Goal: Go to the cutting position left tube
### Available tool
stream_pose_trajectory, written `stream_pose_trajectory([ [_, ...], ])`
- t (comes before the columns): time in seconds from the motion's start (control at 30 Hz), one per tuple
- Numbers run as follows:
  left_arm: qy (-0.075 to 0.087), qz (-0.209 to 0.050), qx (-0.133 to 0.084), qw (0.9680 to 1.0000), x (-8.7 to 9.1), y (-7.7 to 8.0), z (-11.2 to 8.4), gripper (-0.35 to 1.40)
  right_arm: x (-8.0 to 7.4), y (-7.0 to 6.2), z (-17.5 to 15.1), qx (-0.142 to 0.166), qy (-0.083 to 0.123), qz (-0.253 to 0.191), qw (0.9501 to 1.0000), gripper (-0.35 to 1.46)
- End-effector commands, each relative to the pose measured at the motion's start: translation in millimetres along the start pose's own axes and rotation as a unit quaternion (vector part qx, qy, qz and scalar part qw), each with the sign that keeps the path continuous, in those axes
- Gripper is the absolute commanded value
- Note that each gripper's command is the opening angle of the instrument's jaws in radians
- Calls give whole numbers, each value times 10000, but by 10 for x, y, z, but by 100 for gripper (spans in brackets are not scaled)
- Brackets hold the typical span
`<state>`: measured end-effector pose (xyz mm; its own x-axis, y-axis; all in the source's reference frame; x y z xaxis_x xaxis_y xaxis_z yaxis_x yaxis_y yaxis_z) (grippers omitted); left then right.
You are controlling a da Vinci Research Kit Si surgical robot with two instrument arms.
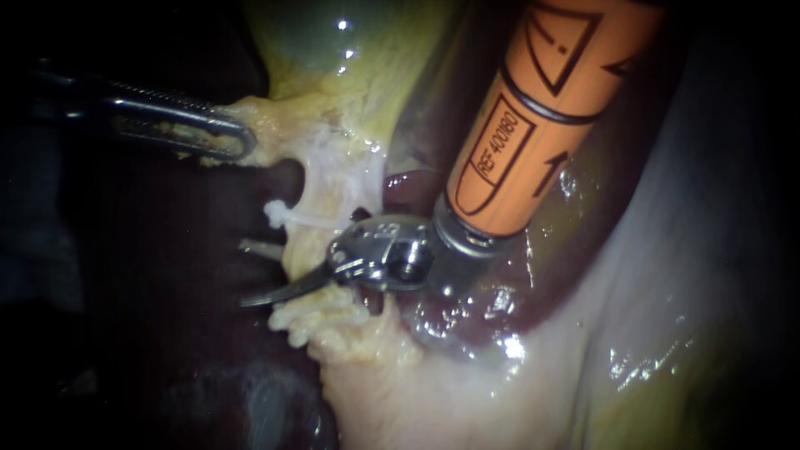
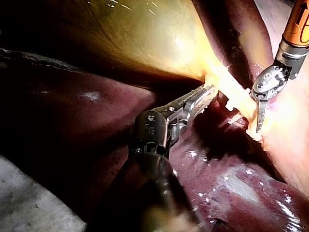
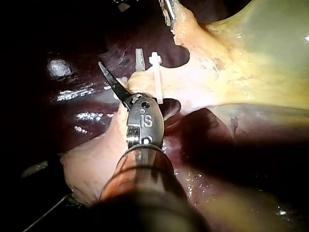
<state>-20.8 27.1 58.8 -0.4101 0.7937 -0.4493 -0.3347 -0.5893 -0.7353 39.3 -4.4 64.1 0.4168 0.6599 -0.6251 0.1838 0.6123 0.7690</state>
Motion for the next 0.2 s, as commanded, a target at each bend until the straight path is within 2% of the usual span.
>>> stream_pose_trajectory([
  [0.03,0,1,1,10000,0,0,0,-35,0,0,0,2,-6,-2,10000,144],
  [0.2,0,1,1,10000,0,0,0,-35,0,1,0,2,-6,-2,10000,144],
])
